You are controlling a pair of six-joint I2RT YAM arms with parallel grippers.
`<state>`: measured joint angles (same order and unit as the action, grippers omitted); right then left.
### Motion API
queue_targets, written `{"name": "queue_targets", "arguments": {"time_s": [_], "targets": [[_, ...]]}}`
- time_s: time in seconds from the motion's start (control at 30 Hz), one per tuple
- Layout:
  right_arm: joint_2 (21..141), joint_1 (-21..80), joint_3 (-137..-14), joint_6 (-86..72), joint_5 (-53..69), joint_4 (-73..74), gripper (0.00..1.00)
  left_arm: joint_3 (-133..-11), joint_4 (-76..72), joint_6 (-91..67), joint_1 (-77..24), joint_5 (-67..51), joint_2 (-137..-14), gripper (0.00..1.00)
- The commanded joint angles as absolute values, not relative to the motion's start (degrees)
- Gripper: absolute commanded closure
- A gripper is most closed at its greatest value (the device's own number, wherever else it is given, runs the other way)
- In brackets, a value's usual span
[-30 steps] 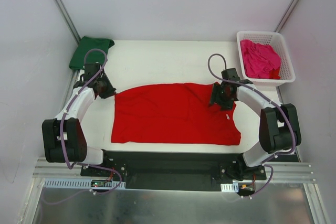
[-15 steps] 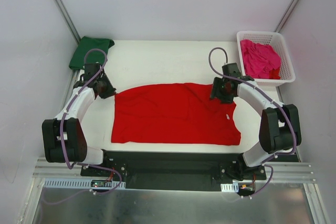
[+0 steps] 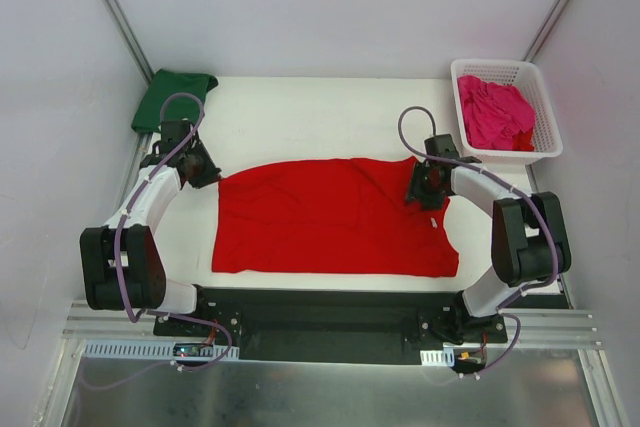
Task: Fold and stack the t-shirts
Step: Fold the other side of the tshirt into a rectangle
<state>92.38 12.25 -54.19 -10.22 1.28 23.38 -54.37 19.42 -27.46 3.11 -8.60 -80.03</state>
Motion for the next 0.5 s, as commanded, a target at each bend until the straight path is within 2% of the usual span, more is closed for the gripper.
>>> {"name": "queue_targets", "arguments": {"time_s": [0.0, 0.47], "targets": [[92.99, 11.69, -55.54, -10.02, 0.35, 20.65, 0.5, -54.32, 19.34, -26.81, 3.78, -8.79, -79.37, 1.0], [93.16, 11.51, -56.25, -9.49, 1.93, 20.3, 0.51, -54.05, 19.42, -26.81, 3.78, -8.35, -79.37, 1.0]]}}
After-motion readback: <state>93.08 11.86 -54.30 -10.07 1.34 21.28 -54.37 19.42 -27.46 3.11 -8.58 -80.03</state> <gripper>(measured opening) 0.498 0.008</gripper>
